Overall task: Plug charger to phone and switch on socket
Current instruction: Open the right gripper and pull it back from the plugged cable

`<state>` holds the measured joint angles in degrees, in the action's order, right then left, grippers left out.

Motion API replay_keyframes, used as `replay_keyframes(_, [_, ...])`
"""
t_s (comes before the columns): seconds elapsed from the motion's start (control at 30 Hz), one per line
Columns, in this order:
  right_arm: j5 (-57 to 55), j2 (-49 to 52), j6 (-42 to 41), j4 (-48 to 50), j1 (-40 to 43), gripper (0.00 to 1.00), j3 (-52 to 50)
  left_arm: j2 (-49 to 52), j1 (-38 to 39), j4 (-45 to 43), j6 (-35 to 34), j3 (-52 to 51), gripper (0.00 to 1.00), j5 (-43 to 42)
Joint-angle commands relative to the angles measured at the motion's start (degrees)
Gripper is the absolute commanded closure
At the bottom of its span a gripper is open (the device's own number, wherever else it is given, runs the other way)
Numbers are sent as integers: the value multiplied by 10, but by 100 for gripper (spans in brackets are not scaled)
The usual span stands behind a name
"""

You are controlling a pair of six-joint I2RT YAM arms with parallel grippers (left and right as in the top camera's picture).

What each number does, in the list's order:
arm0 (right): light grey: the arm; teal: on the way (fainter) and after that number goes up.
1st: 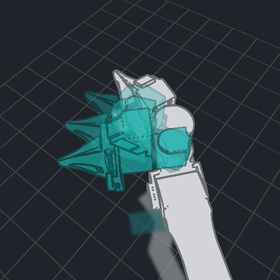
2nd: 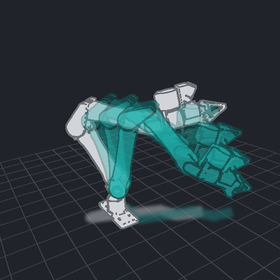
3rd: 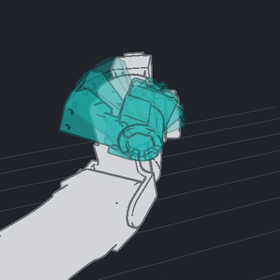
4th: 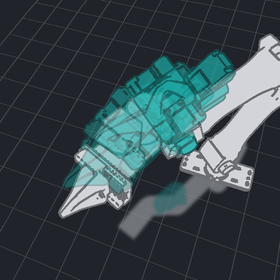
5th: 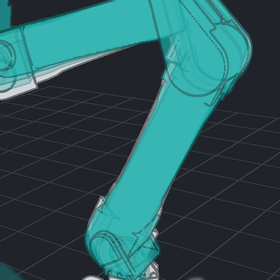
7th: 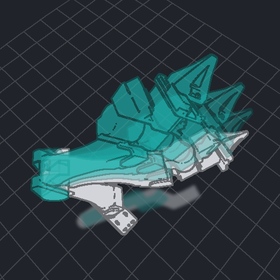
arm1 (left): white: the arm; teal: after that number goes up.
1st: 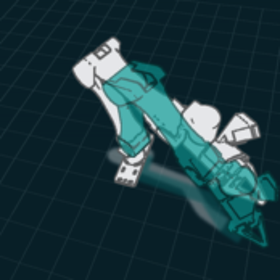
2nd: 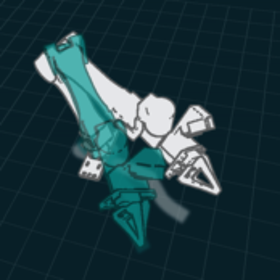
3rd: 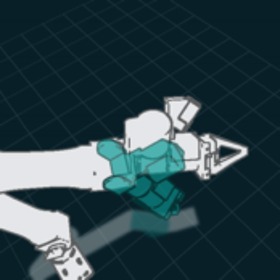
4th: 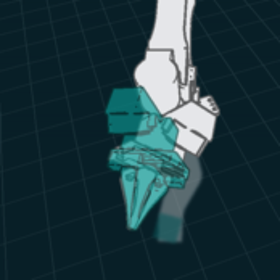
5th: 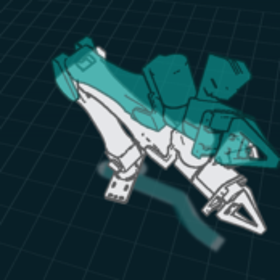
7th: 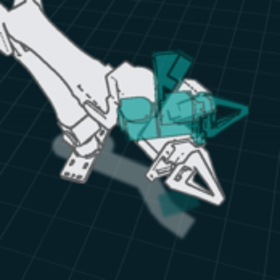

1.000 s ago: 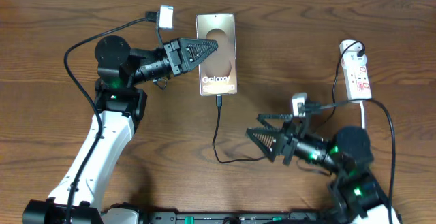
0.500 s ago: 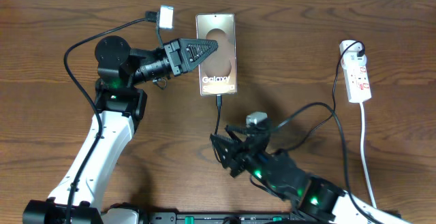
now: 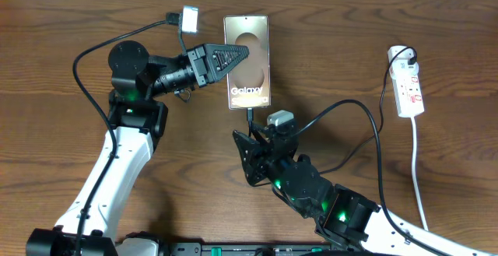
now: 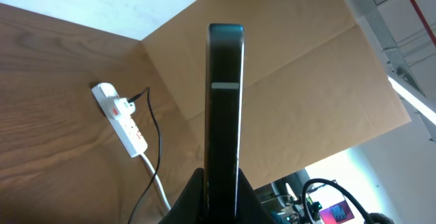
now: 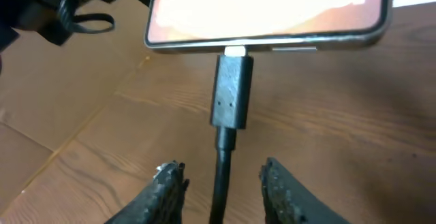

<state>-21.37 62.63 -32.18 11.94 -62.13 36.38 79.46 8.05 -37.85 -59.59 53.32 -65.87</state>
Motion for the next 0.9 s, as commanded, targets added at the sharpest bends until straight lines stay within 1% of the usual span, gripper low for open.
replay_keyframes(0.0, [-12, -1, 10, -10, -3, 75, 11, -5, 0, -8, 11, 13, 93, -2])
replay_keyframes(0.1, [-13, -3, 10, -6, -3, 87, 11, -5, 0, -7, 11, 13, 93, -2])
replay_keyframes(0.13, [-13, -5, 10, -3, -3, 93, 11, -5, 0, -7, 11, 13, 93, -2])
replay_keyframes(0.2, [-13, -6, 10, 4, -3, 99, 11, -5, 0, -8, 11, 13, 93, -3])
replay_keyframes(0.77, [2, -6, 10, 77, 51, 99, 11, -5, 5, -8, 15, 13, 93, -57])
replay_keyframes(0.87, [41, -6, 10, 61, 50, 87, 11, -5, 4, -8, 15, 13, 93, -55])
